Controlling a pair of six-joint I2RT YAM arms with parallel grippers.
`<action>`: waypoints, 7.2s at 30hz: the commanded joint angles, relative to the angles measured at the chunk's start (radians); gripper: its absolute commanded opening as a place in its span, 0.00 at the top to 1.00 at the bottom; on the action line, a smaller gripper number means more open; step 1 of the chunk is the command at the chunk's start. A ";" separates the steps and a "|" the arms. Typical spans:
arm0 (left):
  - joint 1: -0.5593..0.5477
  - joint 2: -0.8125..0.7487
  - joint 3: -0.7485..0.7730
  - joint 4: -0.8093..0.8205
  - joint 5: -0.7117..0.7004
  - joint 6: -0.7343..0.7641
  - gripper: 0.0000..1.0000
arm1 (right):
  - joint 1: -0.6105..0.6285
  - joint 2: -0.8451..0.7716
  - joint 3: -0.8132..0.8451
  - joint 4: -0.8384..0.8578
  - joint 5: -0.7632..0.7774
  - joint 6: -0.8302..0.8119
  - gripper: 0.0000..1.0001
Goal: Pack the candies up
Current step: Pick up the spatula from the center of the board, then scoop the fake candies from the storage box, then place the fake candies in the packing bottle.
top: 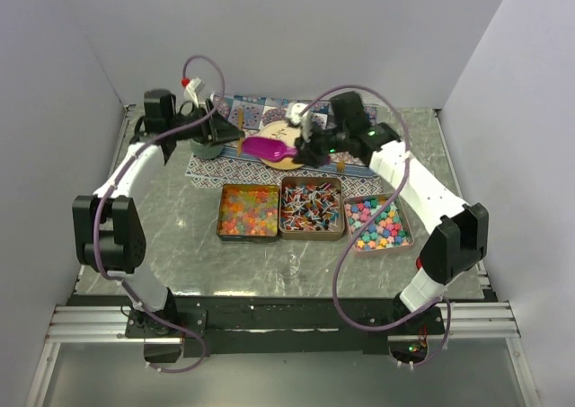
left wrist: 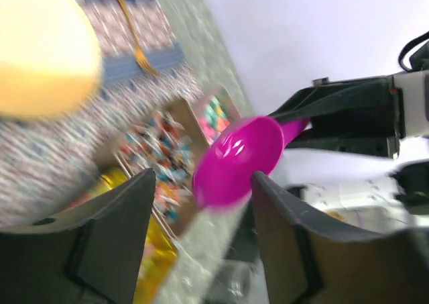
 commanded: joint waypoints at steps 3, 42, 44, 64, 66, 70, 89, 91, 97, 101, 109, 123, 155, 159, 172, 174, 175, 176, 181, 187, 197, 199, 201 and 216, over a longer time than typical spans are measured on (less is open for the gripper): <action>-0.005 0.077 0.286 -0.248 -0.181 0.338 0.31 | -0.231 -0.060 0.170 -0.406 0.127 -0.304 1.00; -0.055 0.034 0.088 -0.190 -0.314 0.303 0.25 | -0.322 -0.198 -0.332 -0.819 0.942 -0.477 1.00; -0.053 0.045 0.093 -0.187 -0.311 0.297 0.25 | -0.306 -0.197 -0.365 -0.819 0.942 -0.426 1.00; -0.055 0.143 0.176 -0.178 -0.288 0.257 0.25 | -0.240 -0.106 -0.530 -0.739 0.802 0.034 1.00; -0.056 0.149 0.180 -0.175 -0.290 0.251 0.25 | -0.243 -0.094 -0.523 -0.730 0.805 0.057 1.00; -0.068 0.163 0.193 -0.171 -0.294 0.251 0.25 | -0.256 -0.056 -0.453 -0.710 0.781 0.083 1.00; -0.104 0.155 0.188 -0.205 -0.317 0.318 0.25 | -0.224 0.102 -0.368 -0.541 0.683 0.056 1.00; -0.104 0.154 0.199 -0.222 -0.326 0.339 0.25 | -0.229 0.095 -0.396 -0.475 0.653 0.042 1.00; -0.104 0.134 0.223 -0.294 -0.357 0.428 0.25 | -0.269 0.035 -0.503 -0.331 0.601 0.007 1.00; -0.104 0.120 0.213 -0.288 -0.357 0.438 0.25 | -0.322 -0.025 -0.574 -0.263 0.560 -0.028 1.00; -0.104 0.134 0.236 -0.270 -0.345 0.438 0.25 | -0.375 -0.186 -0.700 -0.125 0.442 -0.076 1.00; -0.105 0.146 0.259 -0.271 -0.320 0.461 0.25 | -0.462 -0.451 -0.939 -0.006 0.278 -0.130 1.00; -0.095 0.042 0.193 -0.277 -0.492 0.461 0.24 | -0.496 -0.602 -0.545 -0.226 -0.095 -0.172 1.00; -0.082 -0.043 0.141 -0.265 -0.523 0.500 0.23 | -0.393 -0.599 -0.496 -0.367 -0.017 -0.364 1.00; 0.093 -0.239 -0.003 -0.276 -0.511 0.498 0.23 | -0.082 -0.439 -0.220 -0.776 0.158 -0.627 1.00; 0.116 -0.268 -0.019 -0.273 -0.501 0.494 0.23 | -0.027 -0.424 -0.206 -0.789 0.196 -0.648 1.00; 0.123 -0.276 -0.031 -0.273 -0.503 0.494 0.23 | -0.010 -0.416 -0.200 -0.802 0.205 -0.662 1.00; 0.136 -0.285 -0.036 -0.274 -0.503 0.496 0.23 | 0.004 -0.407 -0.186 -0.809 0.213 -0.668 1.00; 0.163 -0.345 -0.079 -0.268 -0.503 0.491 0.23 | 0.090 -0.375 -0.191 -0.825 0.287 -0.703 1.00; 0.188 -0.405 -0.126 -0.253 -0.508 0.478 0.23 | 0.171 -0.339 -0.183 -0.849 0.354 -0.717 1.00; 0.205 -0.457 -0.154 -0.242 -0.528 0.459 0.23 | 0.254 -0.287 -0.163 -0.869 0.483 -0.743 1.00; 0.206 -0.475 -0.174 -0.224 -0.524 0.448 0.23 | 0.273 -0.287 -0.166 -0.868 0.503 -0.743 1.00; 0.211 -0.498 -0.200 -0.210 -0.526 0.448 0.23 | 0.293 -0.286 -0.169 -0.869 0.535 -0.740 1.00; 0.231 -0.604 -0.307 -0.141 -0.508 0.401 0.22 | 0.422 -0.237 -0.131 -0.869 0.748 -0.662 1.00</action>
